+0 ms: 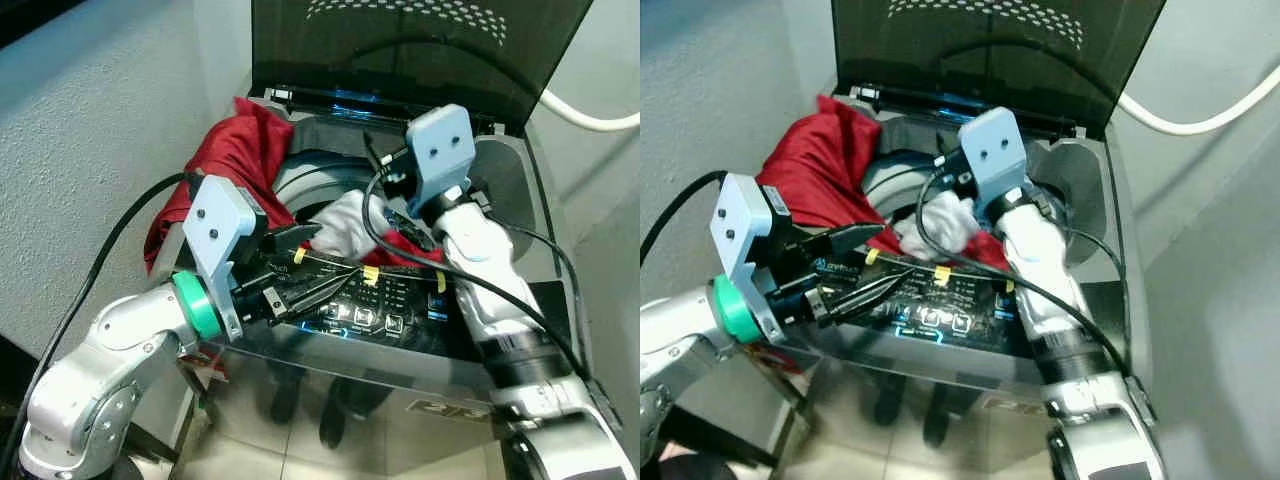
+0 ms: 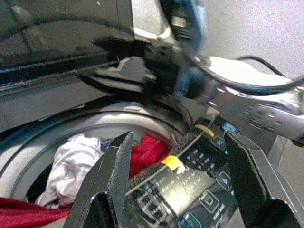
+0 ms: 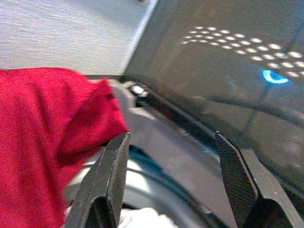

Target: Clothes washing

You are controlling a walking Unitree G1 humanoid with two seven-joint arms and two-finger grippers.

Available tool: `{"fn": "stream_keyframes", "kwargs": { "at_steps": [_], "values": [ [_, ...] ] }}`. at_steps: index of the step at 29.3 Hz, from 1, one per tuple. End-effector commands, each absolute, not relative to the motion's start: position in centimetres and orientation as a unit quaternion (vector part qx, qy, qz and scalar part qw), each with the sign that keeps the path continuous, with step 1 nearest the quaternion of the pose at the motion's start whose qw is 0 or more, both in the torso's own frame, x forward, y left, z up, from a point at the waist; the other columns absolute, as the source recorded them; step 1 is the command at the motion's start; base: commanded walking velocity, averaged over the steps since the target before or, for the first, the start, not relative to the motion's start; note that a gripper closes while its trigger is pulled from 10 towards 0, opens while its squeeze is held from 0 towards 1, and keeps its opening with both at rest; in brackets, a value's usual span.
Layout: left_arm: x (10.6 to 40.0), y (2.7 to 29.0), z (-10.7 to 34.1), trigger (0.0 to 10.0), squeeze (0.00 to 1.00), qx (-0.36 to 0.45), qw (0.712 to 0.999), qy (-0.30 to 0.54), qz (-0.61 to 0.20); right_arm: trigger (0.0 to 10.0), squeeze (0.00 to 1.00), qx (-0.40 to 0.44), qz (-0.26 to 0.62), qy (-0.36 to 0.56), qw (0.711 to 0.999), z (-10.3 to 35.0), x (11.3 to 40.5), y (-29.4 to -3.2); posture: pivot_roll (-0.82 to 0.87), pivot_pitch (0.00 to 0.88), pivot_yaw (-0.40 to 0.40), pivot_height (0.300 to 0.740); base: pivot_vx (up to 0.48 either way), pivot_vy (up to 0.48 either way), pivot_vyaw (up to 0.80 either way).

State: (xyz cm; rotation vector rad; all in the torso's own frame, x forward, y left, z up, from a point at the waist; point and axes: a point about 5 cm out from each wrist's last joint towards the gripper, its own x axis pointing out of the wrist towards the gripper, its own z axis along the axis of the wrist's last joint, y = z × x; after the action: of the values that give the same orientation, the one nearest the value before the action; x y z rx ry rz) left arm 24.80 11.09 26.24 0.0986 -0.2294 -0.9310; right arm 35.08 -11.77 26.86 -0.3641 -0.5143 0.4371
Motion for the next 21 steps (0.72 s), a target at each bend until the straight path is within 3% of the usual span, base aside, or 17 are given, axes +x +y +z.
{"fn": "stream_keyframes", "kwargs": {
  "at_steps": [1, 10, 19, 21],
  "values": [
    [25.1, 10.9, 26.2, 10.0, 0.00, 0.052, 0.888, -0.117, -0.441, 10.0, 0.00, -0.150, 0.219, -0.263, 0.928, 27.5, 34.6, -12.1, 0.12, 0.000, -0.015, 0.740, 0.000, 0.000, 0.00],
    [26.1, 10.8, 26.3, 10.0, 0.00, 0.043, 0.903, -0.136, -0.404, 10.0, 0.00, -0.039, 0.115, -0.334, 0.935, 29.5, 33.7, -14.0, 0.12, 0.000, -0.030, 0.740, 0.000, 0.000, 0.00],
    [27.0, 10.7, 26.2, 10.0, 0.00, 0.037, 0.915, -0.143, -0.376, 10.0, 0.00, -0.033, 0.147, -0.334, 0.930, 29.4, 32.9, -13.1, 0.12, 0.000, -0.021, 0.740, 0.000, 0.000, 0.00],
    [27.6, 10.6, 26.6, 10.0, 0.00, 0.035, 0.920, -0.149, -0.360, 10.0, 0.00, -0.029, 0.166, -0.348, 0.922, 30.1, 32.8, -11.7, 0.14, 0.000, -0.019, 0.740, 0.000, 0.000, 0.00]
  ]
}}
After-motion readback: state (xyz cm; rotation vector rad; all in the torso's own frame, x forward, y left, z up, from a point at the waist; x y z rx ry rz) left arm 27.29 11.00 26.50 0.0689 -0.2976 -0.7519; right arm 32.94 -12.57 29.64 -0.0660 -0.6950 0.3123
